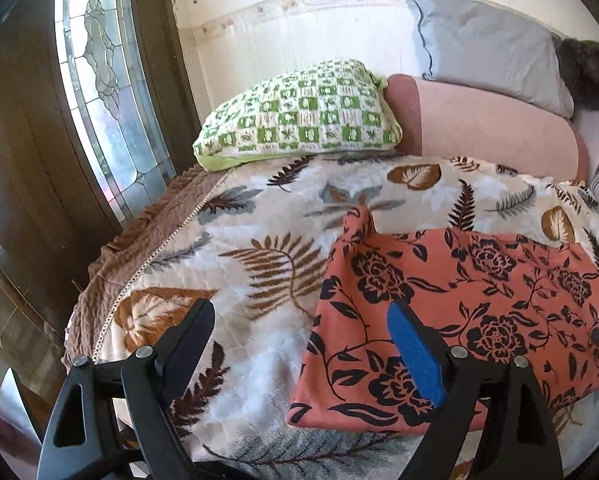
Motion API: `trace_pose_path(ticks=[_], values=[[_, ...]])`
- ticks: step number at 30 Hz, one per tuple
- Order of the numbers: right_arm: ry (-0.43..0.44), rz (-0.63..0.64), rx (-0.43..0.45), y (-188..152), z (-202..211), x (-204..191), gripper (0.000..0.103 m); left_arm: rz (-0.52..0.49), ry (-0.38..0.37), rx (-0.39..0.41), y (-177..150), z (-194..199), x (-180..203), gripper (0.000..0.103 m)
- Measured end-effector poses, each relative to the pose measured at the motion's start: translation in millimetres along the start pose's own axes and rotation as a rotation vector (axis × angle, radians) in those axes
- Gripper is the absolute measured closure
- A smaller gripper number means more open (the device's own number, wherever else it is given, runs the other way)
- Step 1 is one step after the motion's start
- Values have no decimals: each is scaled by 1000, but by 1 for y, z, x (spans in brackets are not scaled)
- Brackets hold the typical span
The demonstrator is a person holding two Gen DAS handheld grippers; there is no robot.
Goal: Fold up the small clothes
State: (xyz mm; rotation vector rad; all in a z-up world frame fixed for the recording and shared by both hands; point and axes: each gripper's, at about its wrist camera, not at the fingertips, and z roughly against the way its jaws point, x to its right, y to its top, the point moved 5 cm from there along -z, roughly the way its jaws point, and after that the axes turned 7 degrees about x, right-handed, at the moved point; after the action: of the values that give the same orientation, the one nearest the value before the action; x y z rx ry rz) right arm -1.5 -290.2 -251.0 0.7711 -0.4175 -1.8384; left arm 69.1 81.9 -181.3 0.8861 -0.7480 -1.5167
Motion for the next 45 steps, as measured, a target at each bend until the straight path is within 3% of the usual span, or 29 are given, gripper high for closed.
trace_pose_path(ticks=[11,17,27,33,38,42,45], values=[[20,-79,-4,8,10,-2,44,50,44,18,6,20,-35,14],[96,-40,29,25,18,-38,43,92,99,27,8,25,-66,14],[194,43,-26,25,-8,-111,43,133,155,31,4,31,-97,14],[196,51,-67,13,-24,-115,43,126,158,31,4,30,-95,14],[162,19,-91,6,-30,-89,43,105,81,0,10,12,-68,14],[154,-85,-84,7,-27,-44,43,87,-74,-85,10,-28,-16,14],[140,-140,-50,19,-22,-20,43,48,-130,-140,13,-69,27,14]])
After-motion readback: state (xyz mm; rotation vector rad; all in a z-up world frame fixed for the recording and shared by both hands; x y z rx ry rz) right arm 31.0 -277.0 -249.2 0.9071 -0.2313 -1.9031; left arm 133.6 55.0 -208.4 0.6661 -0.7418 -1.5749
